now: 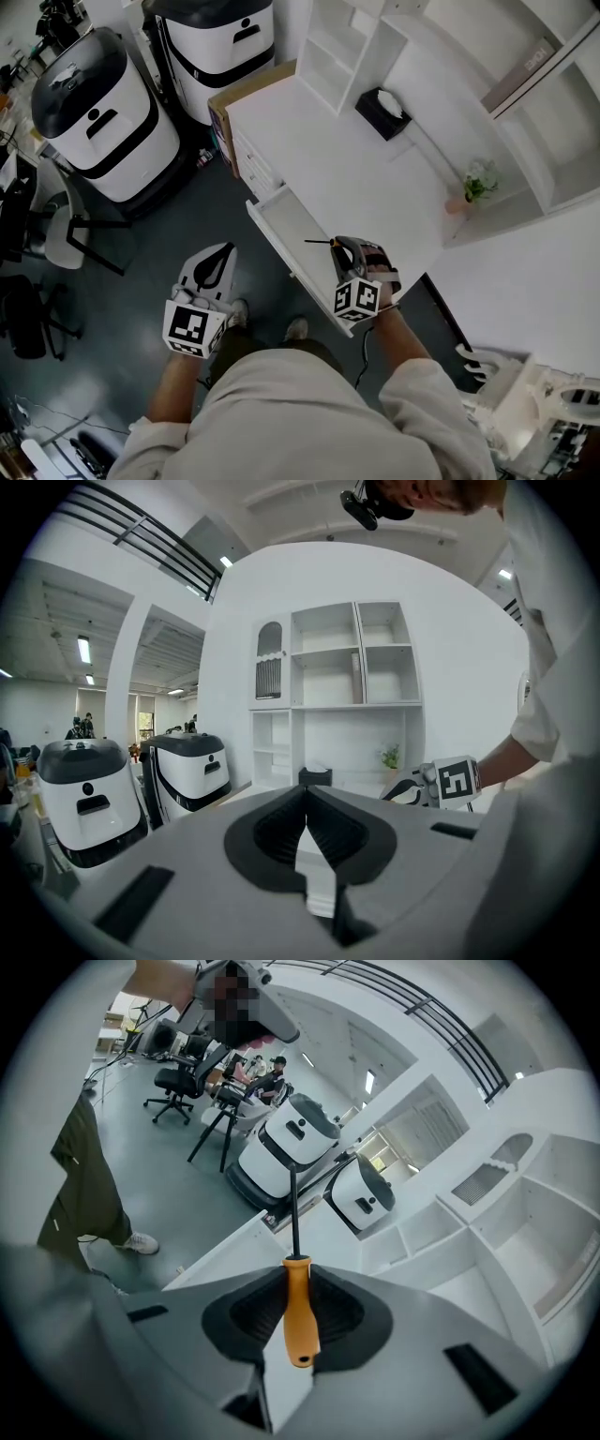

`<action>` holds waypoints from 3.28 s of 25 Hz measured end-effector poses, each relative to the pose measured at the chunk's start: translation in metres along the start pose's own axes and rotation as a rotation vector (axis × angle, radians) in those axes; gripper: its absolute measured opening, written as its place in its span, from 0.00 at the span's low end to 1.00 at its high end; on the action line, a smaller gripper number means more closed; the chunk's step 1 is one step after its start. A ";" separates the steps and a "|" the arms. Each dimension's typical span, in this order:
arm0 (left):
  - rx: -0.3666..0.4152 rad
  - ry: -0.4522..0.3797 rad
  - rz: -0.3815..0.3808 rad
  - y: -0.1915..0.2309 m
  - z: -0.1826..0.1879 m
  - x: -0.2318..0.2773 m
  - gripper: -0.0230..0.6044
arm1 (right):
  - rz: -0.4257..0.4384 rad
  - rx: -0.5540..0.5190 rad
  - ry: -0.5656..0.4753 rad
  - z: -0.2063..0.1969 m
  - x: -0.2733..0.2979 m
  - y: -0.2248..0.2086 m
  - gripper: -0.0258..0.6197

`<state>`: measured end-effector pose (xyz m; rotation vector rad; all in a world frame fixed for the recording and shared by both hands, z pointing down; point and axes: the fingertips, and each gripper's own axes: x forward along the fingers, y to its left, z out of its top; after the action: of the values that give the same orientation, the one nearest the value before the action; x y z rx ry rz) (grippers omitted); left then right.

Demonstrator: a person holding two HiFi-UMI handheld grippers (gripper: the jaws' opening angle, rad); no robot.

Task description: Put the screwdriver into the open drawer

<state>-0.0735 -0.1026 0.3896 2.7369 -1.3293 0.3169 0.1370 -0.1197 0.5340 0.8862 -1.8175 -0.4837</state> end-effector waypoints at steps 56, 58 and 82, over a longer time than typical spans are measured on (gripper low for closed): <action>-0.119 0.272 0.138 0.084 -0.101 -0.013 0.04 | 0.398 0.299 0.456 -0.117 0.200 0.171 0.16; -0.125 0.286 0.140 0.087 -0.106 -0.013 0.04 | 0.406 0.313 0.471 -0.121 0.204 0.176 0.16; -0.160 0.392 0.133 0.100 -0.145 -0.012 0.04 | 0.463 0.488 0.616 -0.154 0.237 0.219 0.16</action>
<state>-0.1805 -0.1319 0.5266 2.3058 -1.3575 0.6836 0.1492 -0.1462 0.8897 0.7779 -1.4968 0.5023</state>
